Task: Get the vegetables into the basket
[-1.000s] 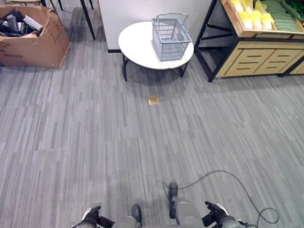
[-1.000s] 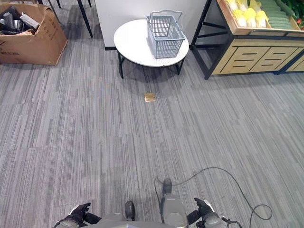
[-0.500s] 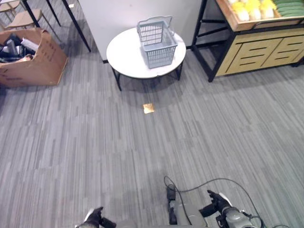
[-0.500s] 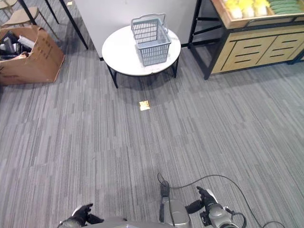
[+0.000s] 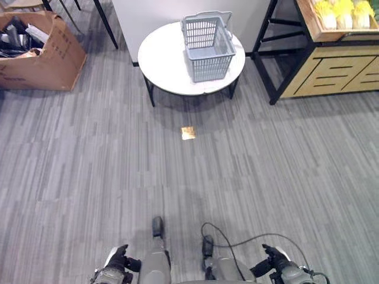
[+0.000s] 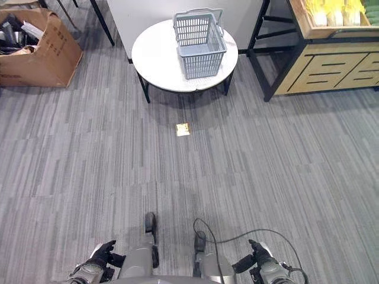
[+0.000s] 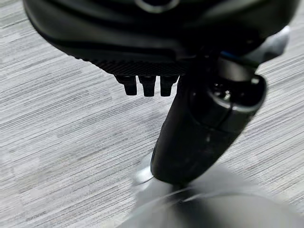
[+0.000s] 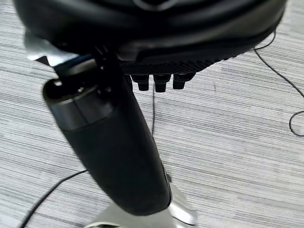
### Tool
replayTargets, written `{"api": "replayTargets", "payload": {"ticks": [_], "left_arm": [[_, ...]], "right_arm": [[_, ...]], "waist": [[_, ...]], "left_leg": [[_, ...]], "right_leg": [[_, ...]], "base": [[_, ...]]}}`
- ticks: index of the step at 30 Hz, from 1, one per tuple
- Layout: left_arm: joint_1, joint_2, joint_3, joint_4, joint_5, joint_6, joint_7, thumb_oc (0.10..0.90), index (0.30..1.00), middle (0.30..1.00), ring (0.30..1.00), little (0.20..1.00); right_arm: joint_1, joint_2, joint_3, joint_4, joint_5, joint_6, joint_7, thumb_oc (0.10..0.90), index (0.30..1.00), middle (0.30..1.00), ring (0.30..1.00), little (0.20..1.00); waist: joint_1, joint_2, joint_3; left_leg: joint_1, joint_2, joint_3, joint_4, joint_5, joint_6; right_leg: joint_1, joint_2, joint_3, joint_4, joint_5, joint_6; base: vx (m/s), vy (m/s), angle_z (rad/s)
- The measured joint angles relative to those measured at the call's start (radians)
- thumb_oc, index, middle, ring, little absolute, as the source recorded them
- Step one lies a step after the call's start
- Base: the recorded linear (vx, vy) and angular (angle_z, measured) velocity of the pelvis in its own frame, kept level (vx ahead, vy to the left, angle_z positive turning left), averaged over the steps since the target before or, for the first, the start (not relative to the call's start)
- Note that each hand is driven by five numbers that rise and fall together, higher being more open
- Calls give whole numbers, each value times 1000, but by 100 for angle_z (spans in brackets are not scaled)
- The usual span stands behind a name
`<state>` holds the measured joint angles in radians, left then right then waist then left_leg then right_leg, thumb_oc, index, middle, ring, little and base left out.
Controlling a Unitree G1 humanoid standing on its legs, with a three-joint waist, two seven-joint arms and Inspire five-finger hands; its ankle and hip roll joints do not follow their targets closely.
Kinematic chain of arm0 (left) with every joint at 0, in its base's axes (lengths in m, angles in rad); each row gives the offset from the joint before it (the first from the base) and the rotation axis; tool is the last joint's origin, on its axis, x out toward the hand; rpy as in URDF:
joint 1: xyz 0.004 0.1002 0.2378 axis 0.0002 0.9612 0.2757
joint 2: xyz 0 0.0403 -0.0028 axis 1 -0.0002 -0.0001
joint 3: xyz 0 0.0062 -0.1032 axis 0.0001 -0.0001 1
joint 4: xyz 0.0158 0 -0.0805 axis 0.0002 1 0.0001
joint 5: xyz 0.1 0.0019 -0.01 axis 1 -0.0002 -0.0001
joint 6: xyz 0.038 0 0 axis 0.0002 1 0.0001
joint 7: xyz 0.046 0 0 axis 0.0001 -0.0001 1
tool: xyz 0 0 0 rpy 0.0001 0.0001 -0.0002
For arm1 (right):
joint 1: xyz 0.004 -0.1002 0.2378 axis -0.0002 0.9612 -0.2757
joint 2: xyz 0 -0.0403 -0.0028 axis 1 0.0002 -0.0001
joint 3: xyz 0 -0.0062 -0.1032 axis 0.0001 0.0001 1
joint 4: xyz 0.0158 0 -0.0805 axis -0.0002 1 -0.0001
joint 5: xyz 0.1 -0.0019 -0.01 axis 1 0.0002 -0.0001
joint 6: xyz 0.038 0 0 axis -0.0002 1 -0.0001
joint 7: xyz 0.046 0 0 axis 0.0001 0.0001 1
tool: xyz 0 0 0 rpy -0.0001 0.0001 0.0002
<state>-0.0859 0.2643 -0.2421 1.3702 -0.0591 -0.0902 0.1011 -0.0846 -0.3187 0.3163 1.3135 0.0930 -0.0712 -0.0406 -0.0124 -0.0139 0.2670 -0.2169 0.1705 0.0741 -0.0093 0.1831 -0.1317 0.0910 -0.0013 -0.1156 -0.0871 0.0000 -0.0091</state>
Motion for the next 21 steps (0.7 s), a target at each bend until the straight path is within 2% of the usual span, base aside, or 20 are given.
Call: {"api": "replayTargets", "payload": {"ticks": [1,2,3,4,5,7,8,10,11,12,13,14,16,18,20,21], "left_arm": [[18,-7,1,4,0,2,-8,900,1000,1000,1000,1000],[28,-18,1,19,0,2,-15,900,1000,1000,1000,1000],[28,-11,-1,27,1,3,-16,900,1000,1000,1000,1000],[29,-8,-2,28,2,4,-16,900,1000,1000,1000,1000],[24,-3,-3,26,3,9,-17,900,1000,1000,1000,1000],[25,1,-4,30,2,8,-18,900,1000,1000,1000,1000],[22,24,-6,23,2,2,-18,900,1000,1000,1000,1000],[-3,59,-11,1,2,-4,-18,900,1000,1000,1000,1000],[-12,61,-14,0,2,-3,-18,900,1000,1000,1000,1000],[-13,64,-22,-3,2,-3,-18,900,1000,1000,1000,1000],[-14,69,-22,-1,2,0,-20,900,1000,1000,1000,1000],[-12,73,-22,-1,2,-1,-21,900,1000,1000,1000,1000],[-12,70,-22,-3,2,1,-22,900,1000,1000,1000,1000],[-10,55,-22,-2,1,-1,-25,900,1000,1000,1000,1000],[0,43,-20,1,2,0,-28,900,1000,1000,1000,1000],[8,41,-22,1,2,0,-33,900,1000,1000,1000,1000]], "right_arm": [[21,-6,-1,-6,-1,-2,0,900,1000,1000,1000,1000],[41,-10,-2,-3,-2,-4,0,900,1000,1000,1000,1000],[50,9,4,4,-5,-4,-1,900,1000,1000,1000,1000],[58,14,5,3,-9,-5,10,900,1000,1000,1000,1000],[57,23,5,-1,-10,-5,16,900,1000,1000,1000,1000],[60,24,1,-18,-19,-4,14,900,1000,1000,1000,1000],[58,26,7,-27,-21,-2,18,900,1000,1000,1000,1000],[51,39,7,-36,-32,2,18,900,1000,1000,1000,1000],[48,36,6,-40,-37,3,17,900,1000,1000,1000,1000],[45,29,7,-48,-39,5,17,900,1000,1000,1000,1000],[56,26,9,-69,-38,5,19,900,1000,1000,1000,1000],[56,28,9,-77,-38,1,19,900,1000,1000,1000,1000],[55,29,16,-104,-34,-8,20,900,1000,1000,1000,1000],[51,31,17,-108,-34,-10,20,900,1000,1000,1000,1000],[47,31,18,-111,-29,-9,21,900,1000,1000,1000,1000],[49,33,17,-111,-19,-10,21,900,1000,1000,1000,1000]], "waist": [[-2,13,-12],[0,26,-36],[2,-7,-48],[4,-21,-60],[-5,-30,-62],[-3,-38,-72],[1,-57,-88],[19,-93,-102],[23,-91,-100],[26,-79,-93],[15,-75,-93],[16,-74,-92],[-8,-73,-90],[-13,-63,-83],[-23,-62,-80],[-30,-64,-80]], "left_leg": [[3,-2,13,28,-3,4],[4,-8,21,46,-20,27],[5,-52,45,71,-48,61],[14,-75,72,70,-63,85],[30,-103,85,67,-69,123],[69,-133,115,65,-99,154],[80,-156,122,70,-130,174],[100,-196,134,55,-154,202],[118,-198,135,43,-157,206],[145,-197,135,25,-160,213],[183,-197,127,9,-173,231],[204,-200,130,-9,-175,233],[225,-208,129,-23,-178,227],[250,-211,131,-33,-188,220],[269,-216,127,-44,-197,206],[281,-217,123,-47,-201,199]], "right_leg": [[33,-9,8,1,-24,21],[45,-17,15,7,-46,41],[41,-67,26,42,-81,54],[16,-97,33,98,-92,62],[-14,-127,39,180,-98,74],[-96,-180,58,394,-136,91],[-129,-201,87,461,-126,107],[-215,-231,118,614,-70,140],[-234,-232,124,663,-43,154],[-258,-229,120,712,-57,167],[-274,-204,110,718,-77,160],[-295,-190,106,717,-87,154],[-362,-164,78,681,-95,148],[-393,-153,13,543,-89,146],[-400,-154,-12,382,-45,159],[-403,-158,-19,265,-1,159]], "base": [[331,334,-35],[296,317,-22],[346,406,-22],[244,291,-14],[228,301,-19],[173,242,-18],[215,302,-16],[247,294,-7],[230,218,-9],[166,150,-8],[242,193,-14],[235,136,2],[249,66,8],[259,-13,2],[347,-89,7],[406,-131,11]]}}
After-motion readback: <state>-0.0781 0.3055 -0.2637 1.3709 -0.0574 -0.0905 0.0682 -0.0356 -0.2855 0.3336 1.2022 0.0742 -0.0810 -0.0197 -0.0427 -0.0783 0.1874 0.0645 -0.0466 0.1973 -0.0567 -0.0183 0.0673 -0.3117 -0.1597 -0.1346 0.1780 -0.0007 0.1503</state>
